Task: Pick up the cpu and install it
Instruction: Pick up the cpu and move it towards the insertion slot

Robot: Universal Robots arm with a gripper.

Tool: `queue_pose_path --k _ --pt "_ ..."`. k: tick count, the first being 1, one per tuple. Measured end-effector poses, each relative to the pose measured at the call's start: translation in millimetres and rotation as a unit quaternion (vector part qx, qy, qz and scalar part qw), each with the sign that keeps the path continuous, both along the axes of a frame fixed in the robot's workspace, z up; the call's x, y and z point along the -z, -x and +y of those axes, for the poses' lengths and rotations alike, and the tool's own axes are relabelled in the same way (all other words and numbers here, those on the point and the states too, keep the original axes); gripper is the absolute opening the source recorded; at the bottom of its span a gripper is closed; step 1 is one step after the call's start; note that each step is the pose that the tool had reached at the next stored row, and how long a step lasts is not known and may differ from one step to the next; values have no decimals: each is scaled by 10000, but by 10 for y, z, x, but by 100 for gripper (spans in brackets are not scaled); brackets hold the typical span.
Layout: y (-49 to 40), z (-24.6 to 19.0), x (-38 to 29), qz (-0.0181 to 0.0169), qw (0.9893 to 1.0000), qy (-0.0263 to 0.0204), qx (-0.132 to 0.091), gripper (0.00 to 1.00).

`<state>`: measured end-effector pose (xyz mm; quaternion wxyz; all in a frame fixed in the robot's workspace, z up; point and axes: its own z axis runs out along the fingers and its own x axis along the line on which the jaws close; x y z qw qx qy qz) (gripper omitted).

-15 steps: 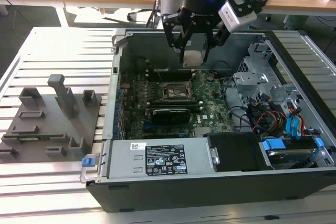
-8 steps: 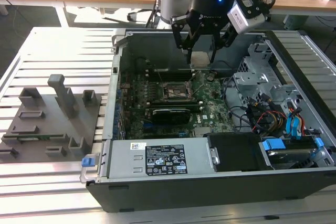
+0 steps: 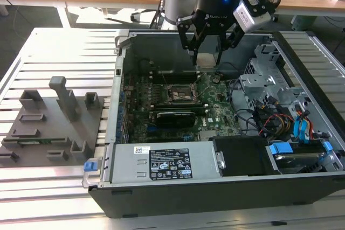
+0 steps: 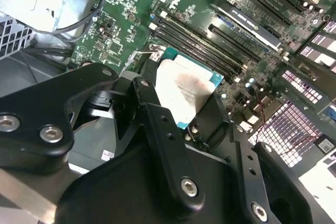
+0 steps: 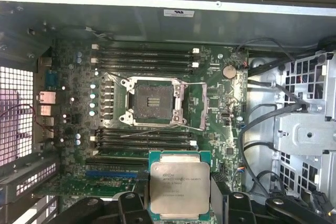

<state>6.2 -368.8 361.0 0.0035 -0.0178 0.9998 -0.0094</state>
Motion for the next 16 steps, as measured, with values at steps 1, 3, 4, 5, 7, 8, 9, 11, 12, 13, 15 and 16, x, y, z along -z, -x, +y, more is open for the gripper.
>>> queue_pose_path --k 1,3,4,5,7,8,9,11,12,13,15,16 --pt "0 0 0 0 10000 0 0 55" --pt "-1 1 3 0 10000 -13 -2 55" --pt "-1 1 6 -1 10000 -43 -2 55" --pt "1 1 14 -1 10000 -85 -1 55" --pt "5 2 32 0 9999 -101 -1 55" --pt "8 2 37 0 9999 -100 -1 55" --pt "15 3 45 0 9999 -101 -1 55" --pt "26 6 55 0 9999 -101 -1 55" --pt "31 10 59 0 9999 -101 -1 55" --pt "38 12 64 0 9999 -102 -1 55" --pt "69 15 73 -1 9999 -102 -2 55" --pt "107 16 79 0 9999 -100 -1 55"
